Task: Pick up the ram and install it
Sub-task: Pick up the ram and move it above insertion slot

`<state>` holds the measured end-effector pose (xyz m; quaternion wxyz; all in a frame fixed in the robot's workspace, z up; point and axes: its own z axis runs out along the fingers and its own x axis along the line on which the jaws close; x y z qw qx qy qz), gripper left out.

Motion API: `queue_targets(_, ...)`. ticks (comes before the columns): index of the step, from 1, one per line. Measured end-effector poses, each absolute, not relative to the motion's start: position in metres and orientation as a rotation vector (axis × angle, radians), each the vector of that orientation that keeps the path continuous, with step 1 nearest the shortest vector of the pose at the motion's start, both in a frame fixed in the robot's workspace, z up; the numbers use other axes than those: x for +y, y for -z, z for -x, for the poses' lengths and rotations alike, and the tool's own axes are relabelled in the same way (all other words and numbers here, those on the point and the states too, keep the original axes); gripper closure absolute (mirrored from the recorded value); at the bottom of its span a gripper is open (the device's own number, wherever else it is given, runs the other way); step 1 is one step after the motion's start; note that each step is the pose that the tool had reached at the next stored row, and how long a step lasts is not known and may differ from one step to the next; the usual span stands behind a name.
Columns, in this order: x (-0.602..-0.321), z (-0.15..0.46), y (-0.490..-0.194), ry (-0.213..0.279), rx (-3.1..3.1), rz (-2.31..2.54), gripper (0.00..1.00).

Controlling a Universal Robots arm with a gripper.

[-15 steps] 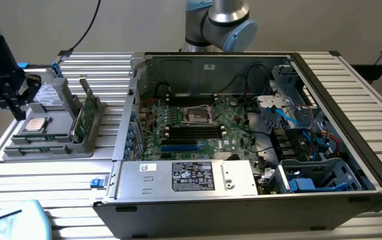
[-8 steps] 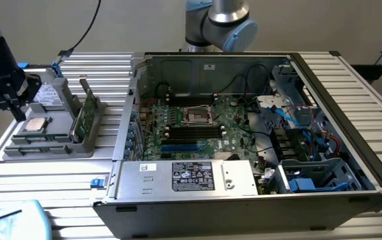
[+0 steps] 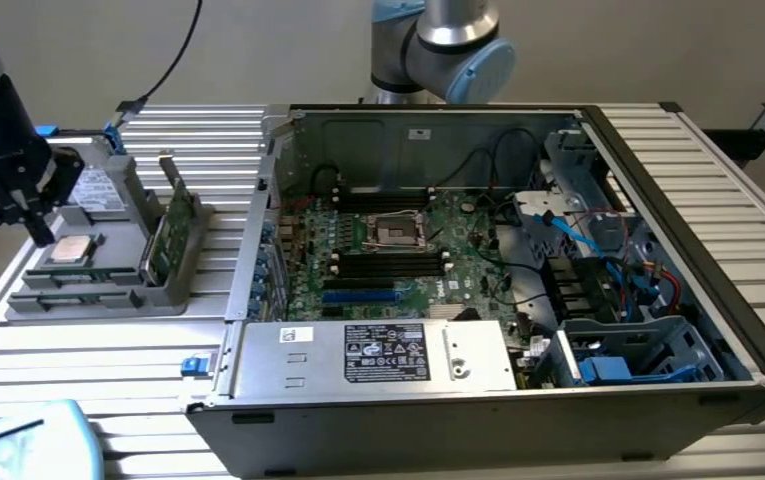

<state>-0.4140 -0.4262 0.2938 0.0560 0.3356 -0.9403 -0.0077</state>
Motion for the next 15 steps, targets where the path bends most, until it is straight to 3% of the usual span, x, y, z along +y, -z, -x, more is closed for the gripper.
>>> queue_targets(5, -0.4261, 0.4141, -0.2926, 0.035, -2.817, -1.144, 0.89)
queue_targets(15, -0.4260, 0.4141, -0.2889, 0.121, -2.722, -1.406, 0.89)
